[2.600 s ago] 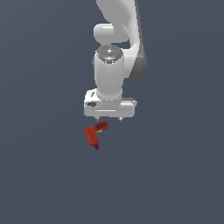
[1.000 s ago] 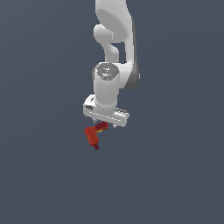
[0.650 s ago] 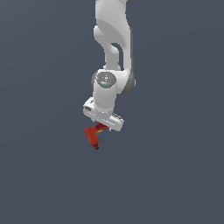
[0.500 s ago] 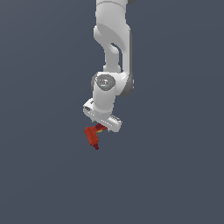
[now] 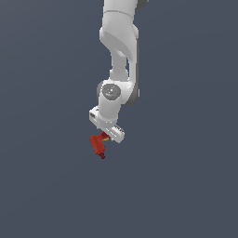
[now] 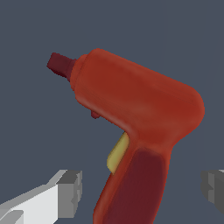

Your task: Pick up the object and move it to a goal position.

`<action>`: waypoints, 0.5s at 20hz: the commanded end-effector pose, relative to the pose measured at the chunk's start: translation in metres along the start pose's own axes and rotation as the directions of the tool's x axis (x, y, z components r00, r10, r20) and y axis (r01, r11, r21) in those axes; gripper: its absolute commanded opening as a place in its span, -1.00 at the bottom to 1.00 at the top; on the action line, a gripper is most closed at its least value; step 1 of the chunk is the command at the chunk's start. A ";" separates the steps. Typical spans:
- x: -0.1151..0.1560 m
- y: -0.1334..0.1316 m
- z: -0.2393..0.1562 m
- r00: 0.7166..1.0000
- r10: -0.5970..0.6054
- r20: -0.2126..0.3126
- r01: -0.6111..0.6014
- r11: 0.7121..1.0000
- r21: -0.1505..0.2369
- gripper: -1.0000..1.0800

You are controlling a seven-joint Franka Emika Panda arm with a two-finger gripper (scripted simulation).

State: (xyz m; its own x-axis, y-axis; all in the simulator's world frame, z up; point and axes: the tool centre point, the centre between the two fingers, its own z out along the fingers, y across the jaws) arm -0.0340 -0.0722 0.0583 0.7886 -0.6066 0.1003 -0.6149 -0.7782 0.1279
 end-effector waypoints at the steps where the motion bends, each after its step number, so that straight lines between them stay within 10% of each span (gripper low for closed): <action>1: 0.000 0.002 0.003 1.000 0.016 -0.003 -0.016 1.000 -0.003 1.00; 10: -0.001 0.002 0.011 1.000 0.019 -0.003 -0.019 1.000 -0.004 1.00</action>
State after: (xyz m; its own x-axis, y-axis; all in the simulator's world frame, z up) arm -0.0355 -0.0747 0.0509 0.7773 -0.6202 0.1057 -0.6292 -0.7664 0.1294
